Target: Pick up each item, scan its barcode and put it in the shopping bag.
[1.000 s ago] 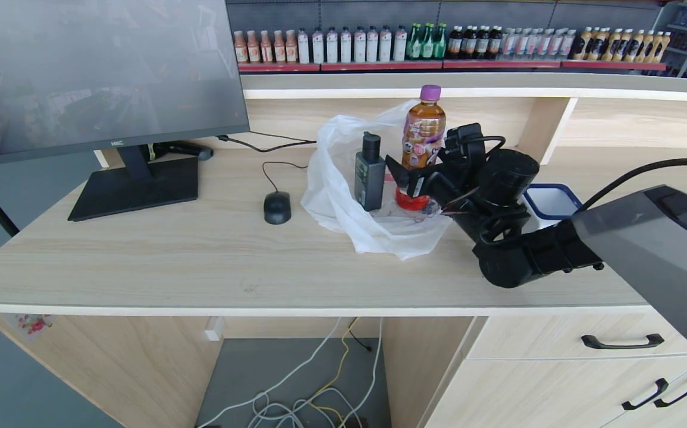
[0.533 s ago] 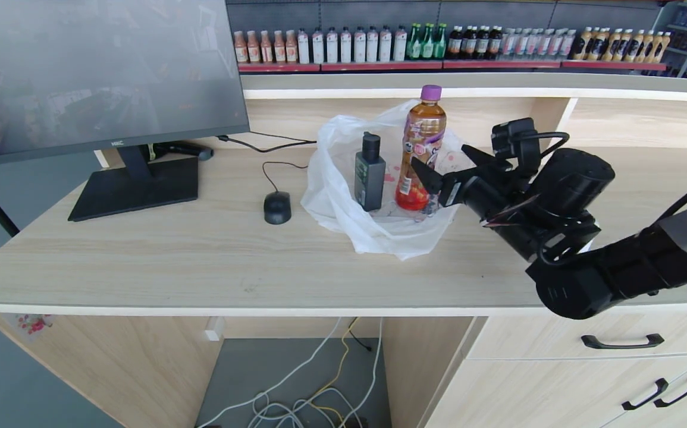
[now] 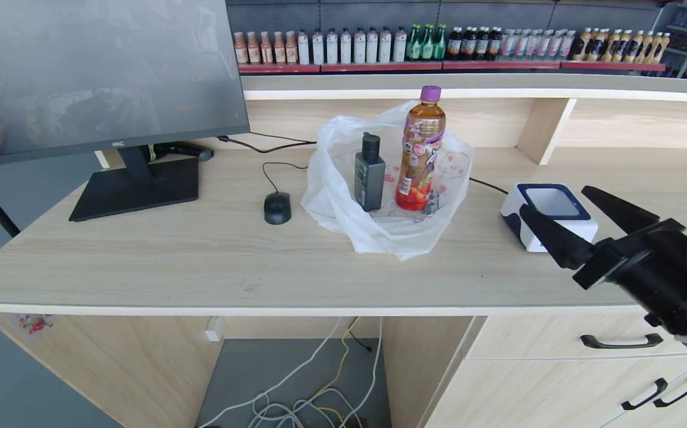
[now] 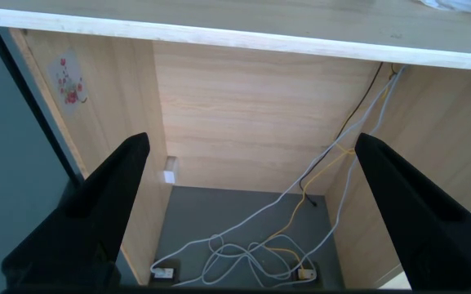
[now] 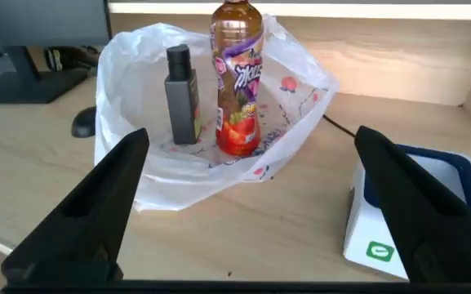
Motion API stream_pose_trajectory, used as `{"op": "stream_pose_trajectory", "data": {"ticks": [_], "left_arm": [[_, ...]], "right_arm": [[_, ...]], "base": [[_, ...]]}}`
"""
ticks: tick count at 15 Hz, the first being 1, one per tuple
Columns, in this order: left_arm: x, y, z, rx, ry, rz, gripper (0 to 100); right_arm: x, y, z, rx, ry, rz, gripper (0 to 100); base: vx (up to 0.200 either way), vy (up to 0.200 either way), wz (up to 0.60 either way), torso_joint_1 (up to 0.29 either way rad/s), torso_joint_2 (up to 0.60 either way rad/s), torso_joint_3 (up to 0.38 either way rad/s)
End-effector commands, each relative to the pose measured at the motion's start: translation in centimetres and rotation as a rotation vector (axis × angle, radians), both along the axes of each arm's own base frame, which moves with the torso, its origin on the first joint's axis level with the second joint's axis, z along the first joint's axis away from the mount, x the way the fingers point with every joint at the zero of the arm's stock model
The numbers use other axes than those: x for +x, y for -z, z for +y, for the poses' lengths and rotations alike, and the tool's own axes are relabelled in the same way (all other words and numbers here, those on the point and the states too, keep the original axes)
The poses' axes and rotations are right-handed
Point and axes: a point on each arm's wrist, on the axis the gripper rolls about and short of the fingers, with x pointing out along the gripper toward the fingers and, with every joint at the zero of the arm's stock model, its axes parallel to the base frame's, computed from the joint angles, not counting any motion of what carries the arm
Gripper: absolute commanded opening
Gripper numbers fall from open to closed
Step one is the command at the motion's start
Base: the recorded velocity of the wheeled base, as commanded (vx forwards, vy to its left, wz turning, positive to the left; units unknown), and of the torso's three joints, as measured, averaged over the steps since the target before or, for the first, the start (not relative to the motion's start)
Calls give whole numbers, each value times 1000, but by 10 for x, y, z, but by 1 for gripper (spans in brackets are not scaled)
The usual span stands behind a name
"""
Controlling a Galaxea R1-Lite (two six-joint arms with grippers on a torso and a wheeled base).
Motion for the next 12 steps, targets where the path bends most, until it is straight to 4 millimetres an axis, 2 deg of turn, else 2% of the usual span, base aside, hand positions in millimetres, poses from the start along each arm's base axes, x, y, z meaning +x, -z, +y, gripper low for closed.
{"op": "stream_pose_trajectory", "data": {"ticks": [1,3,5,6,8,9,12], "left_arm": [[0,0,0,0,2,0,100],[0,0,0,0,0,0,100],[0,0,0,0,0,0,100],[0,0,0,0,0,0,100],[0,0,0,0,0,0,100],[0,0,0,0,2,0,100],[0,0,0,1,0,0,100]], "right_arm": [[-83,13,-33,30,50,-40,100],[-109,19,-43,32,96,22,100],[-141,39,-54,-4,98,135,100],[-166,60,-62,-29,100,198,100],[-203,100,-74,-82,99,231,100],[-211,116,-77,-100,96,275,100],[-211,115,-77,-90,94,256,100]], "base": [[0,0,0,0,0,0],[0,0,0,0,0,0],[0,0,0,0,0,0],[0,0,0,0,0,0],[0,0,0,0,0,0],[0,0,0,0,0,0],[0,0,0,0,0,0]]}}
